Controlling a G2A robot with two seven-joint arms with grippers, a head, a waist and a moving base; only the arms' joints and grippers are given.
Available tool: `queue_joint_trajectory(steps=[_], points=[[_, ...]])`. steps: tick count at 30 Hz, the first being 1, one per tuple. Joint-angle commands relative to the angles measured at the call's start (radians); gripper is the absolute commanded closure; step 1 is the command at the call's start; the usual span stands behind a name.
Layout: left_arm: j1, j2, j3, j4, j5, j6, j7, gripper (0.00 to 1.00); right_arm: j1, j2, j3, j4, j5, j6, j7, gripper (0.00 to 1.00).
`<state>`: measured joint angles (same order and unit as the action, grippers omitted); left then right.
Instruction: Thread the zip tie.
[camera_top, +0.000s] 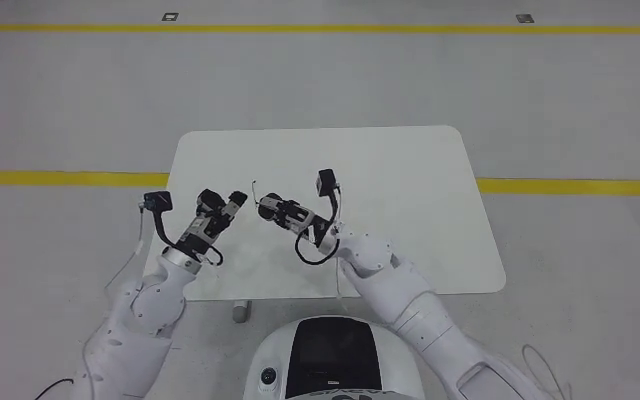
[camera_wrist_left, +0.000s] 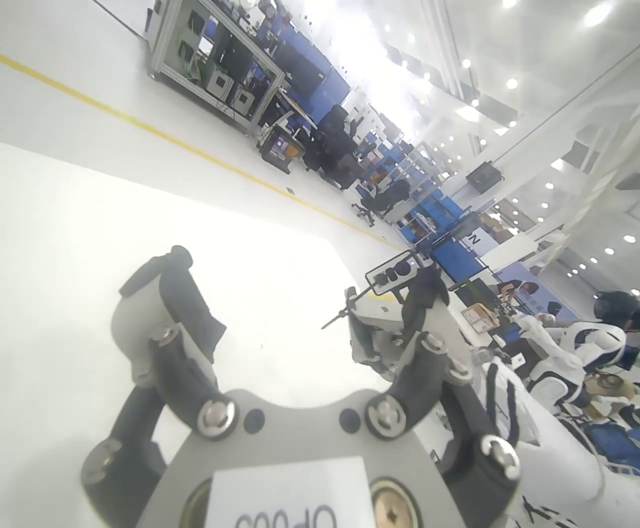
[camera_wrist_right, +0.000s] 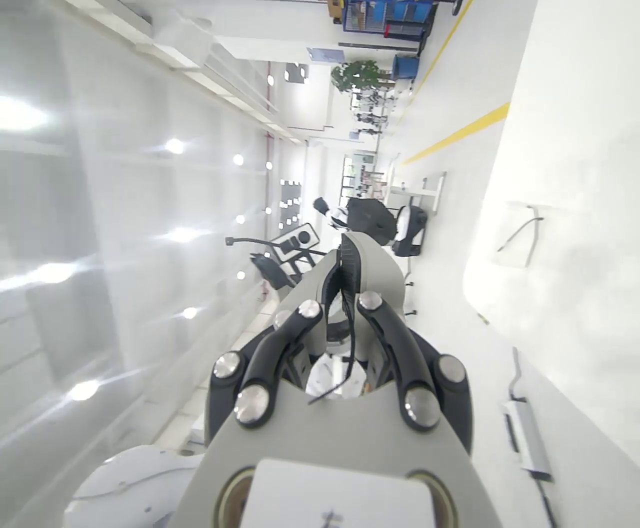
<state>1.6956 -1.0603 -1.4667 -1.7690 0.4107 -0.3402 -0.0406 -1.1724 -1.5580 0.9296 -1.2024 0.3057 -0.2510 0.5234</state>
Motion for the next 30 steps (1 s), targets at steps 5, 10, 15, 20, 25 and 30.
queue_joint_trajectory(steps=[5,10,15,20,25,30], points=[[-0.011,0.026,0.06,0.003,0.12,0.0,0.172,0.0,-0.001,0.001,0.045,0.012,0.2,0.049,0.088,1.0],[-0.026,0.04,0.094,0.032,0.12,0.0,0.229,0.0,0.009,0.001,0.049,0.021,0.226,0.073,0.093,1.0],[-0.026,0.04,0.094,0.032,0.12,0.0,0.229,0.0,0.009,0.001,0.049,0.021,0.226,0.073,0.093,1.0],[-0.058,0.043,0.133,0.053,0.278,0.0,0.327,0.0,-0.017,0.001,0.074,0.015,0.332,0.125,0.091,1.0],[-0.086,0.065,0.176,0.153,0.53,0.0,0.529,0.0,-0.026,0.004,0.097,0.021,0.421,0.202,0.112,1.0],[-0.126,0.097,0.24,0.259,0.683,0.0,0.722,0.0,-0.02,0.005,0.102,0.033,0.451,0.245,0.12,1.0]])
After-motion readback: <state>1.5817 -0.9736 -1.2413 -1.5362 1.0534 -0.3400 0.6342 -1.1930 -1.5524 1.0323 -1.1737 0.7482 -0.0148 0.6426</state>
